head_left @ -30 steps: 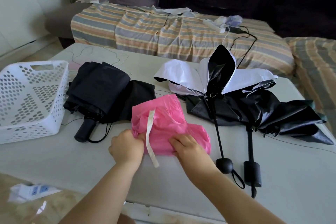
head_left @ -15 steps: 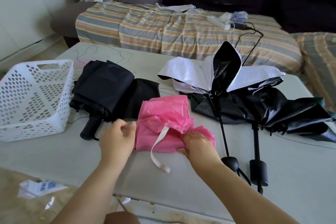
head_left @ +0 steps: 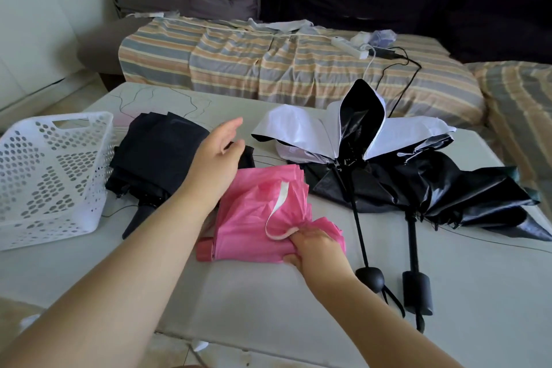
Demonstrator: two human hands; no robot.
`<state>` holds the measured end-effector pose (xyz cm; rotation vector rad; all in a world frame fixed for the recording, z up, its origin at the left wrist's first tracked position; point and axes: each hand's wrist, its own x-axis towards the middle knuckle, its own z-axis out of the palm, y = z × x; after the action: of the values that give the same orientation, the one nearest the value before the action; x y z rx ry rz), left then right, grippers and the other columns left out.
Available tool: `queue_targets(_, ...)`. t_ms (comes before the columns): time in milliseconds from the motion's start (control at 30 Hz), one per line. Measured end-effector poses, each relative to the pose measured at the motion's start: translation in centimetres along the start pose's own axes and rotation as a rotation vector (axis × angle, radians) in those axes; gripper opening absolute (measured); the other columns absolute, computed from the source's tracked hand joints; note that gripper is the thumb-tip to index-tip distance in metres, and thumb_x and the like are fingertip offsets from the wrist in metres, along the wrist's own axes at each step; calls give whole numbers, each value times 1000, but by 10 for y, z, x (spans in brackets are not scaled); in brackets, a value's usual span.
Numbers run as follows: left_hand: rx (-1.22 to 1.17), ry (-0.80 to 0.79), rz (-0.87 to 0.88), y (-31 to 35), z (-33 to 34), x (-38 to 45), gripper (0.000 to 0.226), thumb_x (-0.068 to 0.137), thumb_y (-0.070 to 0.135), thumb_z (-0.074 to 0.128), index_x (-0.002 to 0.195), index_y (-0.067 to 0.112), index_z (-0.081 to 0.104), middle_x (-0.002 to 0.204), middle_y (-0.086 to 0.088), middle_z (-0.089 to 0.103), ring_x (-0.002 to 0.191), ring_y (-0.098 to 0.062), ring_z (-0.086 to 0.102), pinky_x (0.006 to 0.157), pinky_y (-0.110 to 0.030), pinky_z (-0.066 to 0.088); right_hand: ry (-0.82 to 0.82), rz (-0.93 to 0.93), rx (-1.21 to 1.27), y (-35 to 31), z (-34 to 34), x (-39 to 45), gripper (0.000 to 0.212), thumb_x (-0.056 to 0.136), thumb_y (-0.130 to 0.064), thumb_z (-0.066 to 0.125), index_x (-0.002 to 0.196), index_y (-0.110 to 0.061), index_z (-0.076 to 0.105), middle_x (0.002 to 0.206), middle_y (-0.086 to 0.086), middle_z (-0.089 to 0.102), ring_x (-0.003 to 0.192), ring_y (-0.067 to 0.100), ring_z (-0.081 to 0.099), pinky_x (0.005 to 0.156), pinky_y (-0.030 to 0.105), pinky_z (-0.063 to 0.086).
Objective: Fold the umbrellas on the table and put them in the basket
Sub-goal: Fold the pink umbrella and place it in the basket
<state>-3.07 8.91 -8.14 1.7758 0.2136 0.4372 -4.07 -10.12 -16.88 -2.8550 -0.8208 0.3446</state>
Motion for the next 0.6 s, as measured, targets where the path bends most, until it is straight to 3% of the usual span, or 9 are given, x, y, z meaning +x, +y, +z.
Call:
queue_targets(67, 386, 77, 318, -16, -5, -22, 28, 88, -6, 50, 103, 12, 64, 104, 2, 63, 90, -4, 55, 79, -10, 42, -14, 11, -2, 0, 0, 1, 40, 97, -34, 50, 132, -16, 51, 133, 2, 54, 125, 20, 45, 100, 24, 27)
queue_targets(133, 607, -38, 464, -42, -7, -42, 23, 78, -12, 57, 85, 10, 62, 85, 3, 59, 75, -7, 51, 71, -24, 46, -22, 10, -3, 0, 0, 1, 40, 97, -34, 50, 132, -16, 51, 133, 2, 54, 126, 20, 44, 101, 24, 27)
queue_targets(200, 646, -186, 397, -60, -9, -51, 25, 74, -10, 62, 89, 11, 65, 90, 9, 58, 86, -9, 54, 79, -27, 47, -22, 7, -1, 0, -1, 1, 39, 97, -34, 50, 132, -15, 51, 134, 3, 54, 127, 20, 44, 102, 25, 27)
queue_targets(300, 637, -309, 346, -59, -13, -42, 39, 76, -3, 62, 109, 18, 65, 105, 10, 50, 100, -13, 49, 90, -13, 35, -16, 6, 2, 0, -1, -1, 39, 97, -33, 51, 131, -14, 52, 133, 3, 54, 127, 20, 44, 102, 25, 27)
queue_targets(467, 961, -577, 232, -36, -15, -14, 43, 87, 37, 59, 129, 33, 50, 109, 10, 40, 105, -10, 35, 101, -33, 32, -16, 3, 15, -1, -1, -1, 37, 97, -33, 50, 129, -15, 53, 133, 2, 54, 126, 20, 44, 101, 24, 27)
queue_targets(533, 1086, -692, 192, -29, -12, -4, 43, 87, 45, 57, 127, 34, 47, 111, 11, 46, 106, -12, 39, 96, -32, 34, -12, 2, 14, -1, -1, -1, 37, 97, -33, 50, 129, -15, 53, 133, 2, 54, 126, 19, 44, 101, 24, 28)
queue_targets(600, 1131, -746, 209, -25, -9, 4, 24, 86, 40, 60, 105, 27, 53, 90, 11, 53, 86, -12, 48, 73, -28, 37, -11, 1, 11, -1, -1, -1, 38, 97, -33, 50, 131, -15, 51, 135, 3, 53, 127, 20, 43, 101, 24, 28)
